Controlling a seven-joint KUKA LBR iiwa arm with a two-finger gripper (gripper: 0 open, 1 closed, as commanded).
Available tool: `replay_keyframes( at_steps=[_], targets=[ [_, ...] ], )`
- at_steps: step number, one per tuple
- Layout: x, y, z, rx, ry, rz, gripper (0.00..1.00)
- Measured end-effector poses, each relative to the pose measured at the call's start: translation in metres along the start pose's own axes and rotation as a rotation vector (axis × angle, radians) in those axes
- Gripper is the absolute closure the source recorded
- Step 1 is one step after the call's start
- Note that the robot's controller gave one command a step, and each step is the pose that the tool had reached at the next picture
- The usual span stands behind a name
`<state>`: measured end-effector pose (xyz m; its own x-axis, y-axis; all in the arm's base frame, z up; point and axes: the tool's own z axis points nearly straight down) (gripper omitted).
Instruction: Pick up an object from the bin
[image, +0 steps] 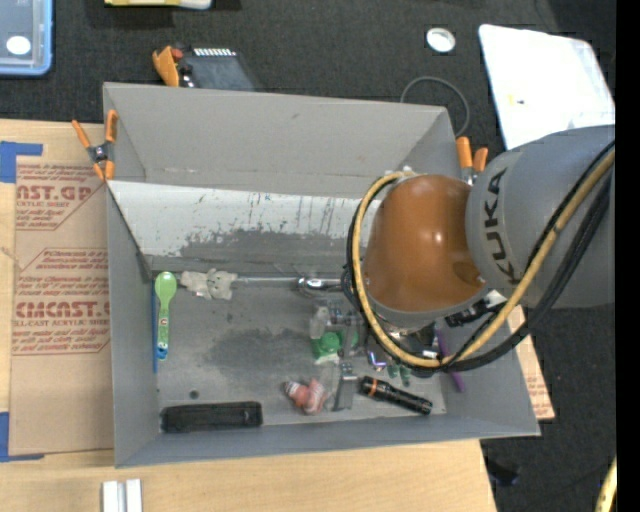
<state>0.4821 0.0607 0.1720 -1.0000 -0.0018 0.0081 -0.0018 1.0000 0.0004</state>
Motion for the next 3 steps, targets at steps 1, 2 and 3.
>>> replay_keyframes(
  at_steps=[1,2,3],
  targets=[
    [-0.002,0.000,-0.004,-0.001,-0.008,0.002,0.00],
    [-0.037,-0.038,0.062,0.001,-0.011,-0.160,0.00],
    [-0.040,-0.046,0.029,-0.003,-0.009,0.000,0.00]
  ],
)
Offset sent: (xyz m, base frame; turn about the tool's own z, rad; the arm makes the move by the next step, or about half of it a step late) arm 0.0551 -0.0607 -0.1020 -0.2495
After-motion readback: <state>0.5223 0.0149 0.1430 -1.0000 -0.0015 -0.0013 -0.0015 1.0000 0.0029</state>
